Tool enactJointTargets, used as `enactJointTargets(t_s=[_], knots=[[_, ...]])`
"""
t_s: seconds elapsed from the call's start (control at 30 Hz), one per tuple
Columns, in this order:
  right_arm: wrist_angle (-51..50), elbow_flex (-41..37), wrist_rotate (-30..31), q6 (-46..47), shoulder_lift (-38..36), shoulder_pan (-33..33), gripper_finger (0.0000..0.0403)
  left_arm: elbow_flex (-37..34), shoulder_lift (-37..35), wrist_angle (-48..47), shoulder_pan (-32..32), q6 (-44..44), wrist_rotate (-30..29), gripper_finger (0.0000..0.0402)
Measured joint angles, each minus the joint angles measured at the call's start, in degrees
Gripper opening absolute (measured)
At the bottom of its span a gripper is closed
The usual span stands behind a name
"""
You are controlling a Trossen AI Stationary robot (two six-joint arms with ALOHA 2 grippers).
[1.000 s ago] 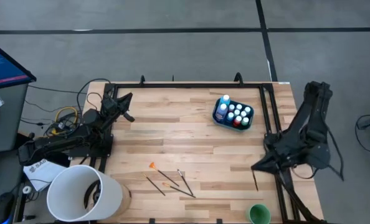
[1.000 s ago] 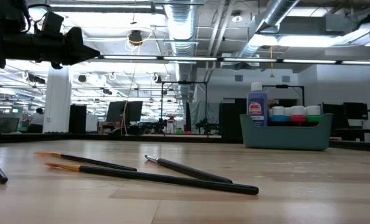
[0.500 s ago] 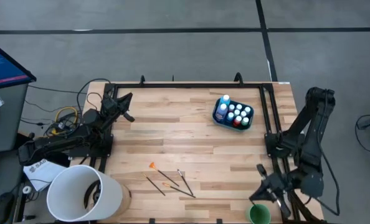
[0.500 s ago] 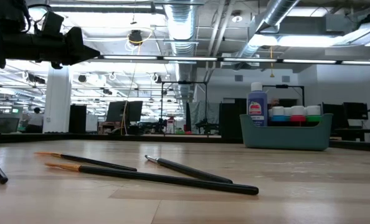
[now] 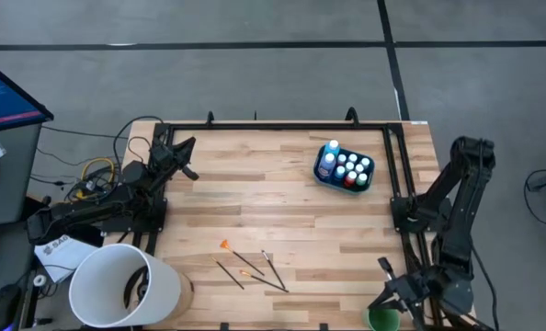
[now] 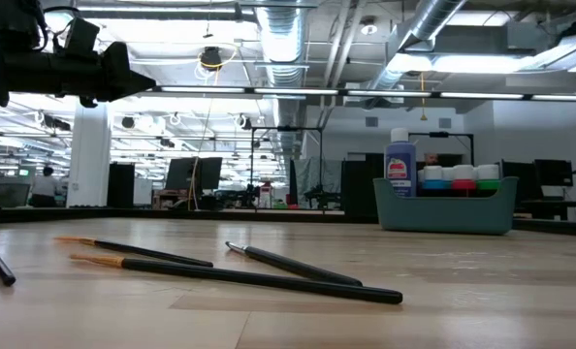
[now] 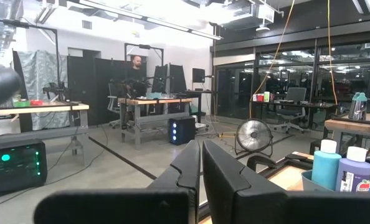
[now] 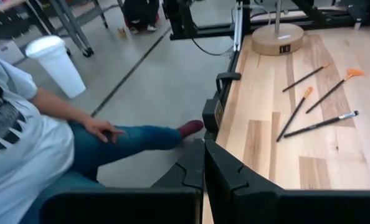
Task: Pick & Place Paint Supplies
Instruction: Put the right silver paint brush into the green cup
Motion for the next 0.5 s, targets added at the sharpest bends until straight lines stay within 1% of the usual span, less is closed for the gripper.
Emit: enactJointTargets(t_s=[0.3, 0.5], knots=[[-0.75, 0.00, 0.00, 0.00, 2.35, 0.07, 0.0000, 0.02, 0.00, 0.00, -0.02, 0.00, 0.00, 0.0008], [-2.26, 0.00, 0.02, 1.92, 2.22, 1.25, 0.0014, 0.02, 0.00, 0.00, -0.01, 0.00, 0.01, 0.0008]])
